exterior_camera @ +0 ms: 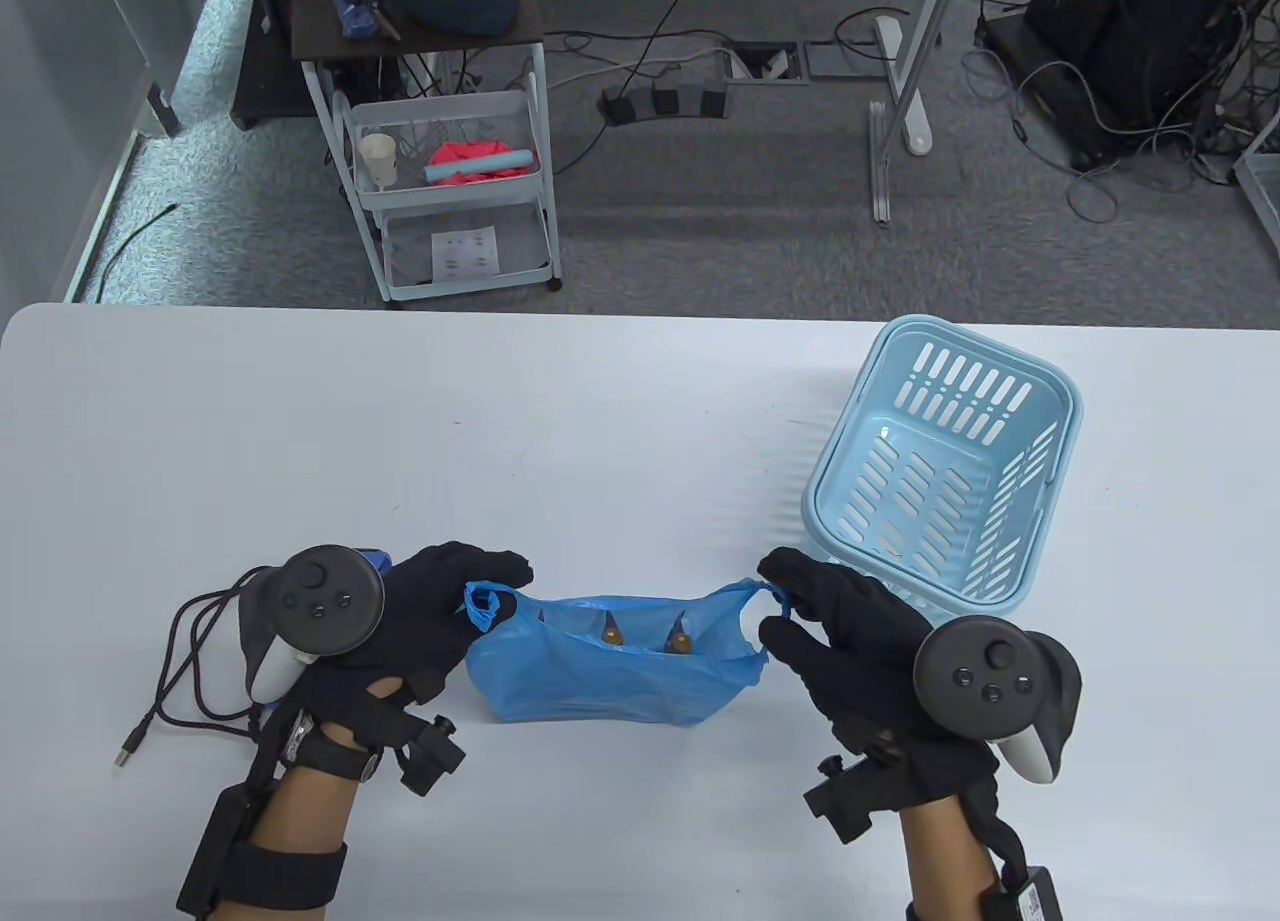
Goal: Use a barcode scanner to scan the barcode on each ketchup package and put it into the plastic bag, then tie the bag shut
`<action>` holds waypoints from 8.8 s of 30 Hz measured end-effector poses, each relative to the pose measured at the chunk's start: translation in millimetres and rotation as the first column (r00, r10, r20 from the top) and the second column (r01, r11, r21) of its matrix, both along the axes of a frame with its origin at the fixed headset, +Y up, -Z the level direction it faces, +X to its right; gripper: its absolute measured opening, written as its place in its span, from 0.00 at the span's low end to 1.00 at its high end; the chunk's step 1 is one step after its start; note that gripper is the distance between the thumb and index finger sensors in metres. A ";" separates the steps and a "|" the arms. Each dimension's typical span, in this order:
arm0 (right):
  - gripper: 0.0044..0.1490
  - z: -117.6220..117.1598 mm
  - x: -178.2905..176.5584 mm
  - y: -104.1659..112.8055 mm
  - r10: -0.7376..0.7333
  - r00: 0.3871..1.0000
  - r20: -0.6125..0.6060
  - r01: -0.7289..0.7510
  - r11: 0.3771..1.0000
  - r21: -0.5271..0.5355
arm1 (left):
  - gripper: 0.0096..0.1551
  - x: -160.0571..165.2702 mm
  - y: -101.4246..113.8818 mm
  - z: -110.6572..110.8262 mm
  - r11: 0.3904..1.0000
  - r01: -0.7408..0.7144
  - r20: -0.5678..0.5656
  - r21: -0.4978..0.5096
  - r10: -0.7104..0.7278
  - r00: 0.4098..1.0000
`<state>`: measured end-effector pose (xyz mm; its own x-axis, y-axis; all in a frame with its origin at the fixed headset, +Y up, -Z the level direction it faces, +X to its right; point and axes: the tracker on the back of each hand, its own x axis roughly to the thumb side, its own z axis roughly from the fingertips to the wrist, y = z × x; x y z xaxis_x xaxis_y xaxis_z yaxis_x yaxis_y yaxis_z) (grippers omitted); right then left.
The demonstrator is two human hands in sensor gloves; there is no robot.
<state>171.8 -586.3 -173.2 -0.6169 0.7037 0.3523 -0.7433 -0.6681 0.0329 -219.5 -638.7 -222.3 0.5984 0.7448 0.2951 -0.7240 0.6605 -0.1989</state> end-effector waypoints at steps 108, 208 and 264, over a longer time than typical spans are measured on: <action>0.39 -34.4 -85.5 -70.6 -0.030 0.962 -0.272 0.019 0.999 -0.044 | 0.21 93.8 48.6 27.1 0.885 0.377 0.042 0.272 -0.403 0.914; 0.21 -36.7 -79.8 -75.5 -0.135 0.962 -0.236 0.144 0.989 0.020 | 0.25 111.1 -11.1 -11.0 0.890 0.447 -0.004 0.095 -0.448 0.894; 0.20 -53.1 -29.7 -95.8 -0.032 0.993 -0.110 0.020 0.994 -0.109 | 0.21 23.4 -38.6 -2.4 0.961 0.277 -0.040 0.016 -0.276 0.960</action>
